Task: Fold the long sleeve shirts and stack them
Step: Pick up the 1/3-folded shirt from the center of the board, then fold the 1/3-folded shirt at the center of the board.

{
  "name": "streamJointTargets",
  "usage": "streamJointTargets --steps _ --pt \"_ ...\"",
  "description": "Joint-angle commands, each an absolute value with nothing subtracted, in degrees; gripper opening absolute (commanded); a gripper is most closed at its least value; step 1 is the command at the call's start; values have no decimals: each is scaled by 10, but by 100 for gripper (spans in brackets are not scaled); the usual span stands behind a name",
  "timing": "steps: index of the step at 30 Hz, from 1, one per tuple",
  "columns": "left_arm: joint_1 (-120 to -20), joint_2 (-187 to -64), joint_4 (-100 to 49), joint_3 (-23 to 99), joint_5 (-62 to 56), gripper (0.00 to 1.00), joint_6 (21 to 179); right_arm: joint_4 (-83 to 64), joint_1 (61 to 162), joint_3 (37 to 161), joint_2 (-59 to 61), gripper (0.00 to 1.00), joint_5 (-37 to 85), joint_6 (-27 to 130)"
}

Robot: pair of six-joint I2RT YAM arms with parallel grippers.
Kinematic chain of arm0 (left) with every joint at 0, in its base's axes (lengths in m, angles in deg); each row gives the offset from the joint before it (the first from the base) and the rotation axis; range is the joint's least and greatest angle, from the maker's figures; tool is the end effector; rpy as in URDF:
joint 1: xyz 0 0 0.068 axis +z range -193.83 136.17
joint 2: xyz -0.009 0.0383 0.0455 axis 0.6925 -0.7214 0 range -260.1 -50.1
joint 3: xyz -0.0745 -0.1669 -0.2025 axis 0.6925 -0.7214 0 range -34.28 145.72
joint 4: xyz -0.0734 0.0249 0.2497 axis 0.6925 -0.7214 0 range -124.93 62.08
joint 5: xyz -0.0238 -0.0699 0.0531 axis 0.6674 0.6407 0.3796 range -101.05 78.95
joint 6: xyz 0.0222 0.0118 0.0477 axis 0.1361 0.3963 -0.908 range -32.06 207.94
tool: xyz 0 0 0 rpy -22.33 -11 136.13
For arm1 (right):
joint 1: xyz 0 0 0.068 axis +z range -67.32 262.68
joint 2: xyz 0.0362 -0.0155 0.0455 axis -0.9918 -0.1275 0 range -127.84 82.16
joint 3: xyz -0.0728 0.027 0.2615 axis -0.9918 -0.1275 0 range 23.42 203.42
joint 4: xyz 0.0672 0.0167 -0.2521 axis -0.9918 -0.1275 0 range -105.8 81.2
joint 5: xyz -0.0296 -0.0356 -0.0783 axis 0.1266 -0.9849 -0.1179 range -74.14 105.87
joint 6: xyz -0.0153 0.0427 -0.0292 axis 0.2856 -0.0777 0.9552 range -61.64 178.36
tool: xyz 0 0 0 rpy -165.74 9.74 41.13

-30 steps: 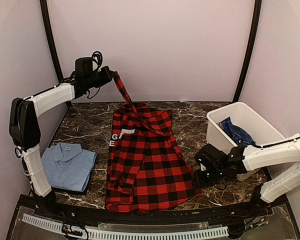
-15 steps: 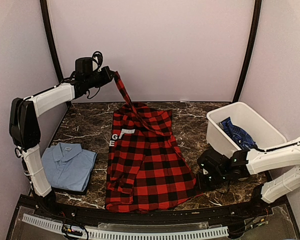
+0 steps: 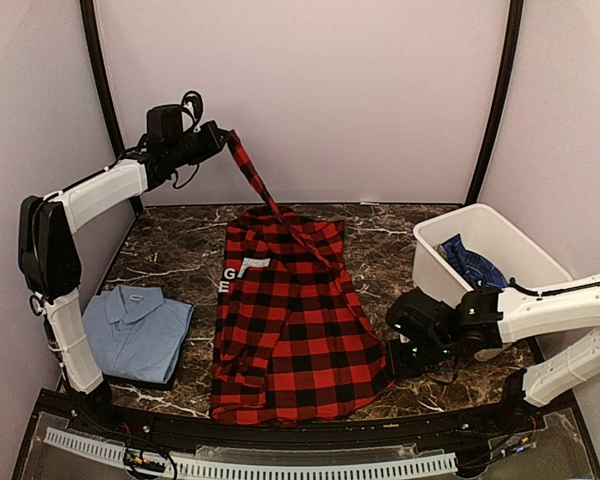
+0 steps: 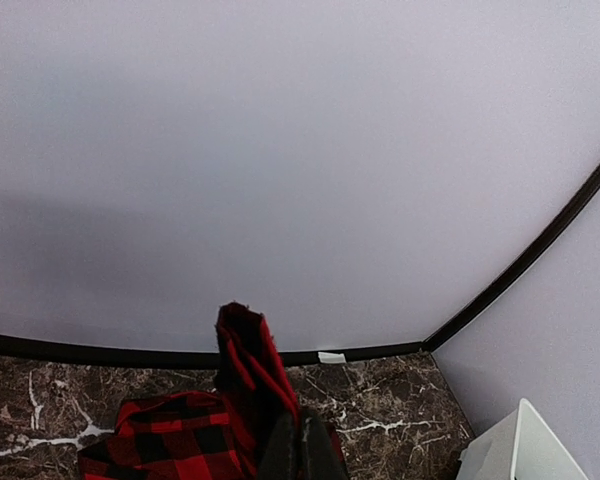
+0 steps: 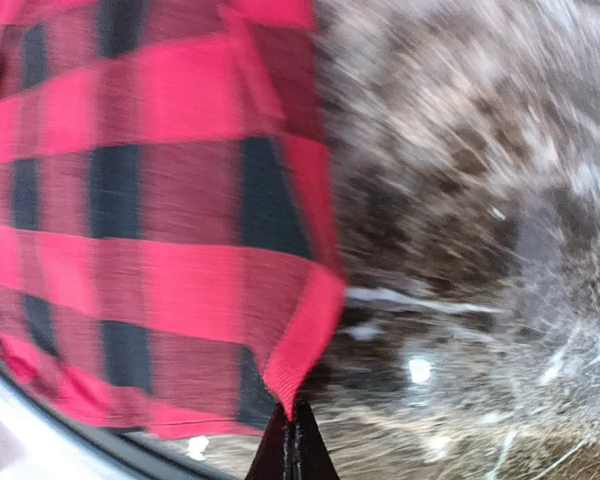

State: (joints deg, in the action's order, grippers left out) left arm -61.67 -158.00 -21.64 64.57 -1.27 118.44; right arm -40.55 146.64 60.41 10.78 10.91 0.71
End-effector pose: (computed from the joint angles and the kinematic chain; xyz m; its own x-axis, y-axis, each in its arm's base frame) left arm 0.4375 -0.1473 0.3802 -0.2747 -0.4370 -0.8565 0.3761 0.7709 -0.5140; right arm 0.0975 0.1928 0.1747 -0.9581 -0.0438 -0.2832 -0.1317 0.9449 0.2996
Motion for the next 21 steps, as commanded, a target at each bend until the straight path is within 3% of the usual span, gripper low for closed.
streamJointTargets --steps 1,21 --pt "-608 -1547 -219 670 -23 0 1168 -426 1491 673 101 0 89 20" --pt "-498 -1475 -232 616 -2 0 1149 -310 1552 809 -110 0 163 93"
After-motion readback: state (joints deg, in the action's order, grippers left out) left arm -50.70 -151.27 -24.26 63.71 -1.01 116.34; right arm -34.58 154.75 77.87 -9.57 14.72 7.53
